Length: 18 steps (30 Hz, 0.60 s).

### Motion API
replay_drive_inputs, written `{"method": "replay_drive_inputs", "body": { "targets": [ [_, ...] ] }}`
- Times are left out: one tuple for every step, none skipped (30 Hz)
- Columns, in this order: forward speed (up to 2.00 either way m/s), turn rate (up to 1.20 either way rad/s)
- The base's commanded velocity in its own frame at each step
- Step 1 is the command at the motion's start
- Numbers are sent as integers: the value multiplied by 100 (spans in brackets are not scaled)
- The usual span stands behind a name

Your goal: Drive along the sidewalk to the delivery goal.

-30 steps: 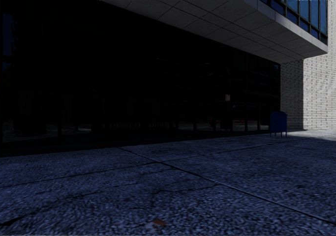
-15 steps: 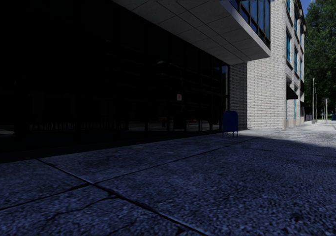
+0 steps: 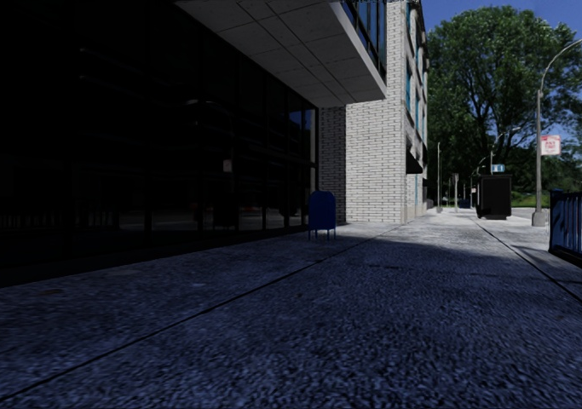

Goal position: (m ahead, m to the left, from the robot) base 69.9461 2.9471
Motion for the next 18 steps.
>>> {"method": "replay_drive_inputs", "body": {
  "targets": [
    [200,-62],
    [200,-62],
    [200,-62],
    [200,-62],
    [200,-62],
    [200,-62],
    [200,-62],
    [200,-62],
    [200,-62],
    [200,-62],
    [200,-62],
    [200,-62],
    [200,-62],
    [200,-62],
    [200,-62],
    [200,-62],
    [200,-62],
    [200,-61]
  ]
}}
